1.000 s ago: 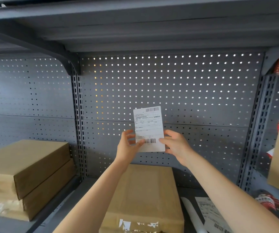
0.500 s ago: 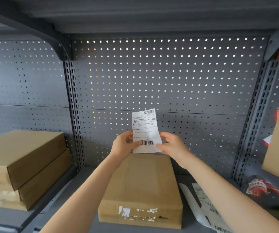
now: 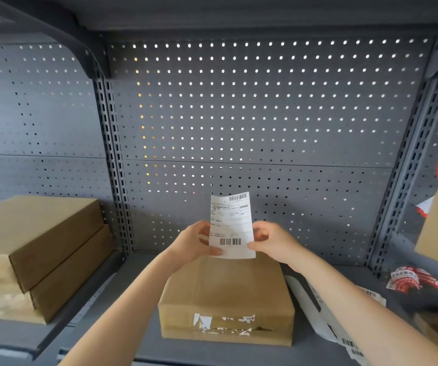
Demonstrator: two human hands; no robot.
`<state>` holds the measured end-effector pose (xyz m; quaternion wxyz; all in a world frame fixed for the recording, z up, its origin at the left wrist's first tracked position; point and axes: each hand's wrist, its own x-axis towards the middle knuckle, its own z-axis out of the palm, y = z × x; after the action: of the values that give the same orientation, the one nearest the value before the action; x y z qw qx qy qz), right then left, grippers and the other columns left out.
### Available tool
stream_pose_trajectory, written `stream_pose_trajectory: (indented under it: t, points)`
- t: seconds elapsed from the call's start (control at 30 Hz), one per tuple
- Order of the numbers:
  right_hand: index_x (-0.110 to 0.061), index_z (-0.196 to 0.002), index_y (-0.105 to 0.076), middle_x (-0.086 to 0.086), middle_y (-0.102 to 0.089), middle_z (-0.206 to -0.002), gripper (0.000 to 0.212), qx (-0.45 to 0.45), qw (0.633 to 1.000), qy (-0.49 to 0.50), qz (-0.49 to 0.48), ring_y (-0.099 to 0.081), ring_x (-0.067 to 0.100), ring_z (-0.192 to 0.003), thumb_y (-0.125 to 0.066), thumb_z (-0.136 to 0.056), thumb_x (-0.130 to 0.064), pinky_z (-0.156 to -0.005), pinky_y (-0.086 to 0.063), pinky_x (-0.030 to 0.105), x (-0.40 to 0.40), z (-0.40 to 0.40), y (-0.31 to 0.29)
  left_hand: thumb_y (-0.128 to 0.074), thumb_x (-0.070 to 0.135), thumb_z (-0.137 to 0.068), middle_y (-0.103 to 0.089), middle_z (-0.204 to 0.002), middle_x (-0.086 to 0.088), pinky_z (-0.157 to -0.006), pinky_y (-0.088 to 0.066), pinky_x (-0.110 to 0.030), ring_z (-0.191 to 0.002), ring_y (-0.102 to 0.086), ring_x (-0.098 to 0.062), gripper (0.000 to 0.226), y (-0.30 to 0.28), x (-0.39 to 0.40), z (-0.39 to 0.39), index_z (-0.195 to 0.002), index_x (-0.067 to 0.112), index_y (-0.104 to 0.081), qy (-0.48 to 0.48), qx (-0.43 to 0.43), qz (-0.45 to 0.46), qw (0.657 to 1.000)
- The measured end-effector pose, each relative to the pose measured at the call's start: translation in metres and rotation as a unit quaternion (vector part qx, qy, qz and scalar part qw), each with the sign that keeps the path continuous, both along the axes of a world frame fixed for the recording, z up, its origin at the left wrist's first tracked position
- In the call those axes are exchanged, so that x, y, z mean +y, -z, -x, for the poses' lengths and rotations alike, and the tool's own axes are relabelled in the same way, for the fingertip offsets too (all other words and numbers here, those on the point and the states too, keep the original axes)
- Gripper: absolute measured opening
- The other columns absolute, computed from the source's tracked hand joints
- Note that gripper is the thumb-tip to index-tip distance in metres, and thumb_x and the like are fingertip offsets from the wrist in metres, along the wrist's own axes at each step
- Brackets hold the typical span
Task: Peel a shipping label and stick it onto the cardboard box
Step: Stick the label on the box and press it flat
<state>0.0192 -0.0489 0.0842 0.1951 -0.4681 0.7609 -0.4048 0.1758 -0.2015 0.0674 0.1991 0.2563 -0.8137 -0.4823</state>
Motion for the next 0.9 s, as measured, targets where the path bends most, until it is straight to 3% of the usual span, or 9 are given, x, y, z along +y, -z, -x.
stream_pose_trajectory:
  t: [0.17, 0.4, 0.6, 0.77, 0.9]
  points:
    - [-0.025, -0.112, -0.061, -0.008, -0.065, -0.104, 0.032, 0.01, 1.0, -0.015, -0.023, -0.059, 0.007, -0.097, -0.067, -0.083, -0.015, -0.071, -0.039, 0.016, 0.0, 0.0, 0.014, -0.083, 0.01, -0.067, -0.062, -0.113, -0.001, -0.075, -0.05, -0.018, -0.092, -0.063, -0.015, 0.058, 0.014, 0.003, -0.002, -0.118, 0.015, -0.054, -0.008, -0.038, 0.008, 0.999]
    - [-0.021, -0.111, -0.063, -0.004, -0.067, -0.104, 0.031, 0.015, 0.999, -0.025, -0.031, -0.06, 0.011, -0.099, -0.069, -0.081, -0.014, -0.074, -0.04, 0.017, -0.001, 0.001, 0.028, -0.086, 0.015, -0.063, -0.065, -0.114, 0.001, -0.091, -0.05, -0.031, -0.098, -0.062, -0.014, 0.065, 0.026, -0.001, -0.004, -0.119, 0.018, -0.054, -0.015, -0.073, 0.025, 0.997]
    - [-0.019, -0.11, -0.063, -0.008, -0.067, -0.093, 0.031, 0.022, 0.998, -0.038, -0.043, -0.063, 0.014, -0.094, -0.071, -0.08, -0.016, -0.078, -0.043, 0.021, 0.0, 0.004, 0.033, -0.084, 0.014, -0.065, -0.064, -0.11, 0.005, -0.084, -0.048, -0.026, -0.086, -0.059, -0.009, 0.059, 0.023, 0.002, -0.003, -0.116, 0.018, -0.054, -0.002, -0.093, 0.07, 0.993]
    - [-0.019, -0.111, -0.062, -0.003, -0.069, -0.103, 0.033, 0.023, 0.998, -0.041, -0.041, -0.063, 0.013, -0.1, -0.072, -0.08, -0.015, -0.077, -0.042, 0.017, -0.001, 0.003, 0.035, -0.084, 0.014, -0.066, -0.063, -0.105, 0.007, -0.081, -0.048, -0.024, -0.085, -0.059, -0.01, 0.057, 0.023, 0.003, -0.003, -0.114, 0.017, -0.054, -0.002, -0.098, 0.096, 0.991]
    - [-0.019, -0.112, -0.061, -0.007, -0.068, -0.099, 0.033, 0.026, 0.998, -0.044, -0.042, -0.063, 0.014, -0.099, -0.072, -0.081, -0.016, -0.079, -0.044, 0.022, -0.001, 0.005, 0.037, -0.084, 0.016, -0.065, -0.064, -0.106, 0.005, -0.075, -0.046, -0.021, -0.086, -0.06, -0.011, 0.057, 0.024, 0.002, -0.001, -0.113, 0.015, -0.055, -0.006, -0.107, 0.115, 0.988]
